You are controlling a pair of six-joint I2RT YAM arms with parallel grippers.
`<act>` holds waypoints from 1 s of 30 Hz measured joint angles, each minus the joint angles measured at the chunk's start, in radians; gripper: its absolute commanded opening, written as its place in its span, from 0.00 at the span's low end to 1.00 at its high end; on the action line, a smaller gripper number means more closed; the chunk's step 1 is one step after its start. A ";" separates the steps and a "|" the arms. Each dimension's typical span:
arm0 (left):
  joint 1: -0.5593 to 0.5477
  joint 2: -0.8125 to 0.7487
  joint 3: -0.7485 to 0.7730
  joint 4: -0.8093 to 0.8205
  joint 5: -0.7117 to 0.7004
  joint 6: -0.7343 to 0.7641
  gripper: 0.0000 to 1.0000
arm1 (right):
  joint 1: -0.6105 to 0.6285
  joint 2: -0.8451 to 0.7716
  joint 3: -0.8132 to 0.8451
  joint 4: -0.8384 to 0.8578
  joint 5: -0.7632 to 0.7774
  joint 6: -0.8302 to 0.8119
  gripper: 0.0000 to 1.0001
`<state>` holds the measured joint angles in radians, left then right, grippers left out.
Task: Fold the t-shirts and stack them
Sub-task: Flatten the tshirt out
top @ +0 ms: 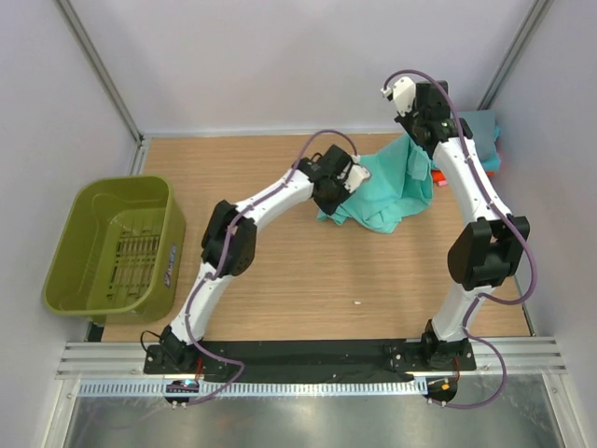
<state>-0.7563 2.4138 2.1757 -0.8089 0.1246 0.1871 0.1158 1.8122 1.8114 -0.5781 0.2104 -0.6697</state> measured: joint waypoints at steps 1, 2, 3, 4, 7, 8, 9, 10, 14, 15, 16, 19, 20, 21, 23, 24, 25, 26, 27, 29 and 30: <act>0.014 -0.042 -0.011 -0.015 0.000 0.003 0.00 | 0.000 0.000 0.009 -0.011 0.000 0.003 0.01; 0.026 -0.075 -0.015 -0.027 0.000 0.005 0.00 | 0.000 0.000 0.026 -0.025 -0.001 0.010 0.01; 0.043 -0.122 -0.016 -0.039 0.000 0.009 0.00 | 0.000 -0.002 0.037 -0.033 -0.002 0.013 0.01; 0.060 -0.174 -0.017 -0.046 -0.001 0.014 0.00 | 0.000 -0.005 0.056 -0.045 -0.002 0.019 0.01; 0.107 -0.344 -0.017 -0.057 -0.002 0.045 0.00 | 0.000 -0.025 0.117 -0.077 -0.006 0.040 0.01; 0.124 -0.410 -0.017 -0.062 -0.005 0.062 0.00 | 0.000 -0.037 0.141 -0.093 -0.011 0.051 0.01; 0.138 -0.473 -0.017 -0.068 -0.011 0.082 0.00 | 0.000 -0.056 0.168 -0.111 -0.019 0.065 0.01; 0.147 -0.521 -0.018 -0.073 -0.017 0.095 0.00 | 0.000 -0.077 0.195 -0.130 -0.028 0.080 0.01; 0.147 -0.747 -0.075 -0.089 -0.043 0.161 0.00 | 0.000 -0.203 0.283 -0.196 -0.062 0.127 0.01; 0.143 -0.801 -0.106 -0.095 -0.050 0.171 0.00 | 0.000 -0.239 0.292 -0.210 -0.069 0.133 0.01; 0.139 -0.853 -0.145 -0.095 -0.055 0.185 0.00 | 0.000 -0.291 0.294 -0.220 -0.080 0.142 0.01; 0.132 -0.960 -0.240 -0.111 -0.067 0.201 0.00 | 0.000 -0.443 0.278 -0.257 -0.132 0.161 0.01; 0.132 -0.982 -0.261 -0.119 -0.073 0.209 0.00 | 0.000 -0.489 0.271 -0.277 -0.156 0.169 0.01; 0.133 -0.996 -0.275 -0.122 -0.079 0.215 0.00 | 0.000 -0.525 0.269 -0.296 -0.179 0.181 0.01; 0.133 -1.014 -0.294 -0.125 -0.094 0.223 0.00 | 0.000 -0.571 0.268 -0.329 -0.225 0.204 0.01; 0.133 -1.022 -0.306 -0.123 -0.106 0.230 0.00 | 0.000 -0.592 0.267 -0.343 -0.246 0.215 0.01; 0.133 -1.028 -0.318 -0.123 -0.116 0.237 0.00 | 0.000 -0.609 0.259 -0.351 -0.266 0.227 0.01; 0.133 -1.032 -0.328 -0.123 -0.126 0.240 0.00 | 0.000 -0.626 0.229 -0.350 -0.284 0.239 0.01; 0.133 -1.033 -0.336 -0.123 -0.133 0.241 0.00 | 0.000 -0.629 0.214 -0.353 -0.290 0.243 0.01; 0.133 -1.033 -0.369 -0.116 -0.151 0.245 0.00 | 0.000 -0.625 0.142 -0.349 -0.305 0.248 0.01; 0.133 -1.032 -0.394 -0.111 -0.158 0.246 0.00 | 0.000 -0.609 0.103 -0.352 -0.310 0.250 0.01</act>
<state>-0.6235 1.3815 1.7813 -0.9195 -0.0338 0.4335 0.1158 1.2030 1.9144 -0.9298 -0.0994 -0.4198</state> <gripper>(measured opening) 0.010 0.105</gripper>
